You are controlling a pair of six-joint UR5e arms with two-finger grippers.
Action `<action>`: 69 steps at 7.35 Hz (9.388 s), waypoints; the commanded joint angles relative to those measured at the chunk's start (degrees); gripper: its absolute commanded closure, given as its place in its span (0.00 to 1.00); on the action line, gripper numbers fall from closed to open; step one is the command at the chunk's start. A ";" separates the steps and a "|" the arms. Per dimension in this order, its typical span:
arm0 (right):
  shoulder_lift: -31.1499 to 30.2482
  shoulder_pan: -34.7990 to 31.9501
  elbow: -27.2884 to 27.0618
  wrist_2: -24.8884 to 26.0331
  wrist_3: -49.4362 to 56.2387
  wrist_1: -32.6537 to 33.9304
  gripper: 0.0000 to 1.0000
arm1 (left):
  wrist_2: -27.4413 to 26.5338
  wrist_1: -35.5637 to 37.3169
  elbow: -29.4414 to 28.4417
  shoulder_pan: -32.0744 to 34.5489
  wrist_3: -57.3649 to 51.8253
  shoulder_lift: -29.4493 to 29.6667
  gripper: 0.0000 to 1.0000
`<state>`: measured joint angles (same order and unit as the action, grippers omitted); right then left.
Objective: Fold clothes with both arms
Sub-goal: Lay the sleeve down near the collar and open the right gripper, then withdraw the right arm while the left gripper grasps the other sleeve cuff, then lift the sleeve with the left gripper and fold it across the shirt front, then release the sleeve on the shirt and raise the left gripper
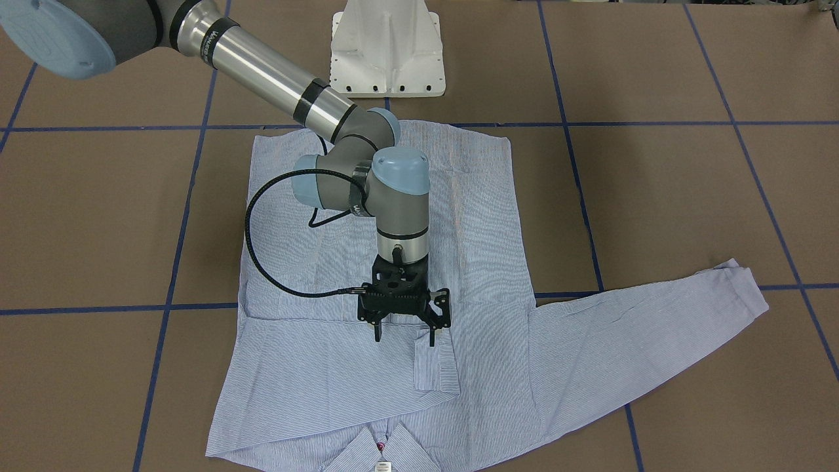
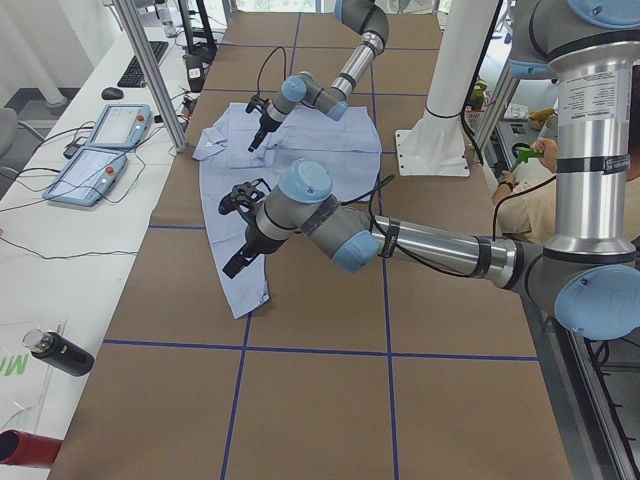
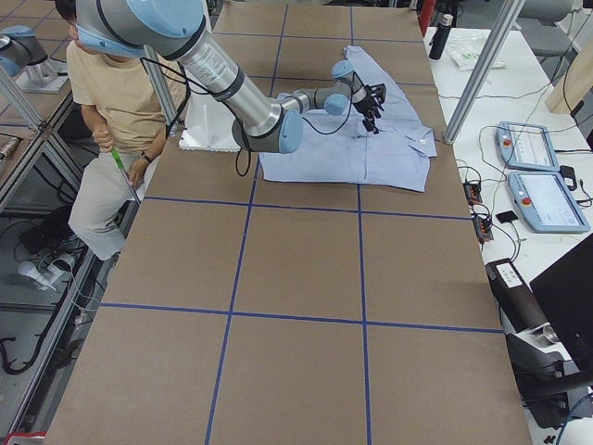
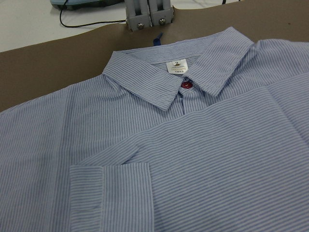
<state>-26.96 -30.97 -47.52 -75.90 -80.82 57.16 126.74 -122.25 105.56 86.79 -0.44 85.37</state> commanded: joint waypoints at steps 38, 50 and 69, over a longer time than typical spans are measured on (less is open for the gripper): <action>-39.65 -48.74 -57.07 -56.46 68.69 40.31 0.01 | -25.51 -55.56 -37.90 -32.29 63.99 8.32 1.00; -40.62 -48.66 -56.37 -56.38 68.25 40.22 0.01 | -32.96 20.12 -38.12 -46.87 76.99 70.17 1.00; -48.95 -18.04 -71.97 -32.96 17.33 20.45 0.01 | -35.86 23.98 -2.10 -55.85 63.49 46.53 0.00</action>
<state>-73.23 -57.04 -113.88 -115.37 -55.03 78.27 90.84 -99.62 92.36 30.63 66.67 140.50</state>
